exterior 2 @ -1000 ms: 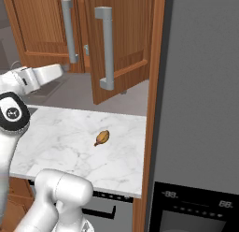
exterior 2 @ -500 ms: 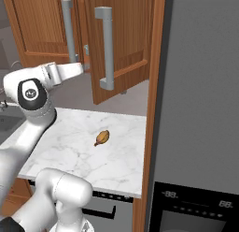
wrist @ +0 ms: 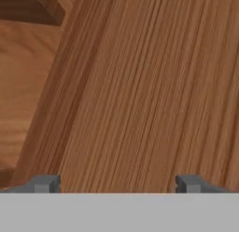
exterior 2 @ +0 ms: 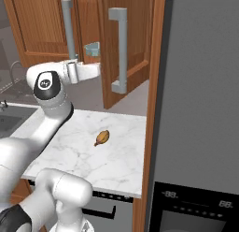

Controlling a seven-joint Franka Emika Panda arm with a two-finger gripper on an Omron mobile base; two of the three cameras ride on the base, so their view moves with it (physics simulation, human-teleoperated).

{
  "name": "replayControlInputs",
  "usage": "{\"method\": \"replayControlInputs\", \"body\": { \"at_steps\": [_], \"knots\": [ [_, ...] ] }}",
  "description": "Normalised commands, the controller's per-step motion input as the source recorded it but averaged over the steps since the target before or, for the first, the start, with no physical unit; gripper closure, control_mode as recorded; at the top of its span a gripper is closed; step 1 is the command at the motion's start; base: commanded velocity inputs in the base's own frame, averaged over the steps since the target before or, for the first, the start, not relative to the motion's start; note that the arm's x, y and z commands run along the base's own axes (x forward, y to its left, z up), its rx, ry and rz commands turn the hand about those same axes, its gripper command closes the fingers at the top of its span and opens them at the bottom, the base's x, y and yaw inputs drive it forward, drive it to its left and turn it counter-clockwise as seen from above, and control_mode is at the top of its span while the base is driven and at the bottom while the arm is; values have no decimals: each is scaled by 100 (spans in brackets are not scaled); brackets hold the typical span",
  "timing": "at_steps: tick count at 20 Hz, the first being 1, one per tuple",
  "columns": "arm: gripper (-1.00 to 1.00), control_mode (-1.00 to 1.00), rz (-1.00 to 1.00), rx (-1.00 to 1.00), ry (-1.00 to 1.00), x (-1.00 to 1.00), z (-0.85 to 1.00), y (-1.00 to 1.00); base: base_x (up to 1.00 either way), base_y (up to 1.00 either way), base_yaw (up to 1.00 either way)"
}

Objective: Retrieve the tupperware from the cabinet, then place the raw meat into the tupperware to avoid contamination.

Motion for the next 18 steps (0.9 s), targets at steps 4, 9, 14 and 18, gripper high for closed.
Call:
{"method": "replayControlInputs", "body": {
  "at_steps": [4, 9, 14, 18],
  "knots": [
    [-100, -100, -15, 6, -7, 0, 0, -87, 0, 0, 0],
    [-100, -100, -10, 9, -7, 0, 0, -91, 0, 0, 0],
    [-100, -100, 0, 5, -9, 0, -6, -59, 0, 0, 0],
    [-100, -100, 1, 3, -13, -7, -14, -11, 0, 0, 0]
  ]
}}
